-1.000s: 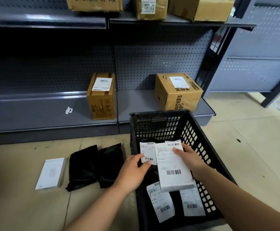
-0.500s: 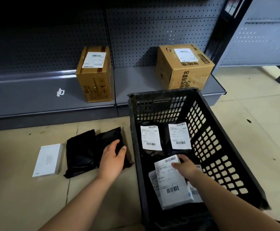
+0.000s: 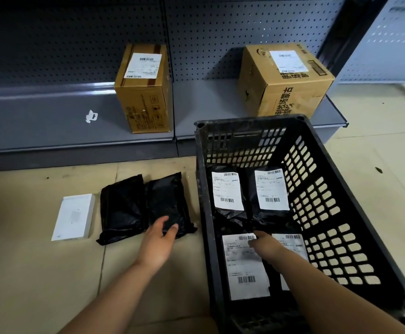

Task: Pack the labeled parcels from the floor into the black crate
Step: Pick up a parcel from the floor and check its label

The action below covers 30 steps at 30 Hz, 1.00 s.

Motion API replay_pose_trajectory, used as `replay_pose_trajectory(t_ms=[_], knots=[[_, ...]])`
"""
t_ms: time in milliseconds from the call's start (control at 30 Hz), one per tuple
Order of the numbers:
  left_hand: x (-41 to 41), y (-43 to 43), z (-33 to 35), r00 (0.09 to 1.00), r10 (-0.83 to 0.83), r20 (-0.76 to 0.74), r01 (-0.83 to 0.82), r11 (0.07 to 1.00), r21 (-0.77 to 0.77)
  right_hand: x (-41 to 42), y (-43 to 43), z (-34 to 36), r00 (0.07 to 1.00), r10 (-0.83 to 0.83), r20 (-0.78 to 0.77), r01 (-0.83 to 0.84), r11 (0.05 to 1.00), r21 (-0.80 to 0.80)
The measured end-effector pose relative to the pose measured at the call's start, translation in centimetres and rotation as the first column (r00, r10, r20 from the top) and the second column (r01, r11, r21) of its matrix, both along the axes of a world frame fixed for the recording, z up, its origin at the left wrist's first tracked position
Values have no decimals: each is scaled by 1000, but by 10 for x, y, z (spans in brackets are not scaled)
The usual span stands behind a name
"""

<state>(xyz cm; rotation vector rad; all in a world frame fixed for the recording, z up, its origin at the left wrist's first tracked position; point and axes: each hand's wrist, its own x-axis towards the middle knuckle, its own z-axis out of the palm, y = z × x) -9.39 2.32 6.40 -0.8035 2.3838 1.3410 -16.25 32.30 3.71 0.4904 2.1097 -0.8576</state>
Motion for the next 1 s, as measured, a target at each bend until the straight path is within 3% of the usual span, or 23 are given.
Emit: replay_pose_trajectory(t_ms=[167,300,500,700,1000], knots=[[-3,3,12,1000,14,-25,-12,998,60,-10,-7,23,979,-124,-163,116,992,-58],[-2,4,31,996,24,-88,-18,997,69,-25,-27,59,913,-278,-298,220,952,-215],[13,-9,65,985,42,-165,-25,994,104,-20,-97,128,792,-282,-542,112,939,-326],[30,-34,72,978,110,-180,-90,989,115,4,-163,150,782,-159,-602,-80,933,-350],[41,-64,44,970,203,-136,-188,975,117,17,-207,118,833,-24,-553,-176,936,-305]])
